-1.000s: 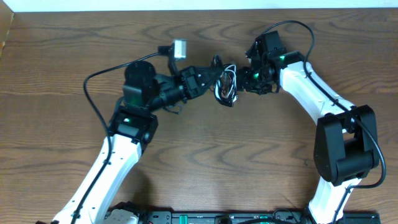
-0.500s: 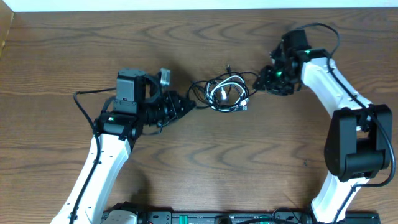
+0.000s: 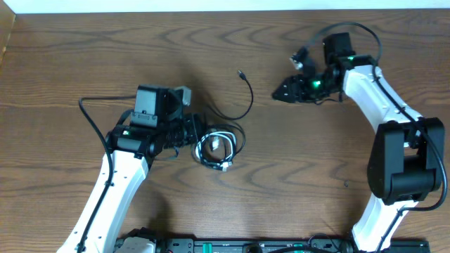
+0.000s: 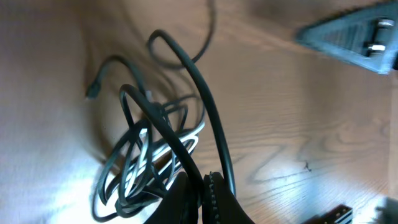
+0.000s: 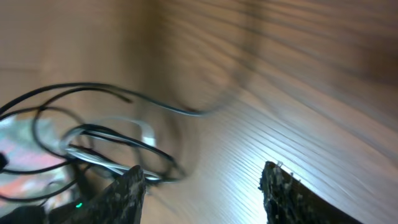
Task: Untangle cables
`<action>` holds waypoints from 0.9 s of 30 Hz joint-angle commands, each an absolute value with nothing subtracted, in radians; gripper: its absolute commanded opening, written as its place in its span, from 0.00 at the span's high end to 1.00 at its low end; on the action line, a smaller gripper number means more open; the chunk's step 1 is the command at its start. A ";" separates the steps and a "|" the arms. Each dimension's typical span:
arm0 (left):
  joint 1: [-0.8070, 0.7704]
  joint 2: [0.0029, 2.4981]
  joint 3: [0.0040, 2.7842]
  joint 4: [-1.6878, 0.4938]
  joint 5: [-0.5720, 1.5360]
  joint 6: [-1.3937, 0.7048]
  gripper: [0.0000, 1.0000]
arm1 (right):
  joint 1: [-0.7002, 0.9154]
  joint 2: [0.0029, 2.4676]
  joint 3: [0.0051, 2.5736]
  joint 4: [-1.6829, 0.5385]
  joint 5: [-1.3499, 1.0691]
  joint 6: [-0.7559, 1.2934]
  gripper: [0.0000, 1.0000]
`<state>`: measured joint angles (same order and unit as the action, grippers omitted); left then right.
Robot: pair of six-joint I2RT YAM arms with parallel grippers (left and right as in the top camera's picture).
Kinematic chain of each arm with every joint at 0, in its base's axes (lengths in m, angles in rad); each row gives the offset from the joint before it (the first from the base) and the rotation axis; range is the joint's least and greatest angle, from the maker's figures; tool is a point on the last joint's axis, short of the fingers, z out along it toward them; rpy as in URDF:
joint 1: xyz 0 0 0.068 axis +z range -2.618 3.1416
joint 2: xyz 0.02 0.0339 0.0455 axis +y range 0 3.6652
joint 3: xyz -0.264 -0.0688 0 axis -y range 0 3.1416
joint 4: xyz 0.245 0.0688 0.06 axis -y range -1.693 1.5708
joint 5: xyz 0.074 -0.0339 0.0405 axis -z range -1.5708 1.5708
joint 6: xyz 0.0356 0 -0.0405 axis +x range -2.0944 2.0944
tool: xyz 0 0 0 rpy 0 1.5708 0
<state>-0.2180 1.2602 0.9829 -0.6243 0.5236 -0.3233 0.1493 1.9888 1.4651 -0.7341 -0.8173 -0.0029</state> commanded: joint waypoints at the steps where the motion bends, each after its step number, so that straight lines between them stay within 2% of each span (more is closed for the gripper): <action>1: -0.255 1.238 1.064 -0.616 0.515 -0.243 0.93 | 0.199 1.954 1.476 -0.676 -1.027 -0.003 0.42; 9: -0.287 1.242 1.082 -0.613 0.514 -0.235 0.92 | 0.266 1.914 1.476 -0.394 -1.083 0.233 0.41; 13: -0.287 1.242 1.082 -0.623 0.511 -0.228 0.93 | 0.280 1.903 1.476 -0.312 -1.082 0.361 0.34; 19: -0.287 1.242 1.082 -0.606 0.510 -0.228 0.93 | 0.362 1.903 1.476 -0.308 -1.006 0.396 0.29; 27: -0.287 1.242 1.082 -0.606 0.510 -0.229 0.92 | 0.448 1.903 1.476 -0.348 -0.932 0.413 0.29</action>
